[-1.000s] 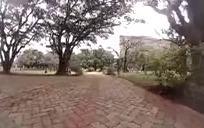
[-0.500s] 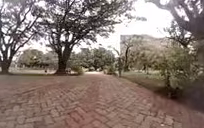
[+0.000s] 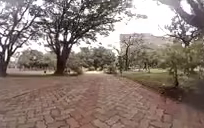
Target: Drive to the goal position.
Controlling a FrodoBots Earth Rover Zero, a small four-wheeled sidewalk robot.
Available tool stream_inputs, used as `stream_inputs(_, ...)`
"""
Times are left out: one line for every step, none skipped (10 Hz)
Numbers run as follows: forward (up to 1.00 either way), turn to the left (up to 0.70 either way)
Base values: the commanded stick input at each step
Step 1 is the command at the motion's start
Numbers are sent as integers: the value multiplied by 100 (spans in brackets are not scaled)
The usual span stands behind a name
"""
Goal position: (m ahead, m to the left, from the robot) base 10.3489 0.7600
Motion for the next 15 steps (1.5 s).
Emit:
stream_inputs(70,0)
stream_inputs(70,0)
stream_inputs(70,0)
stream_inputs(70,0)
stream_inputs(70,0)
stream_inputs(70,0)
stream_inputs(70,0)
stream_inputs(70,0)
stream_inputs(70,0)
stream_inputs(70,0)
stream_inputs(70,0)
stream_inputs(70,0)
stream_inputs(70,0)
stream_inputs(70,0)
stream_inputs(70,0)
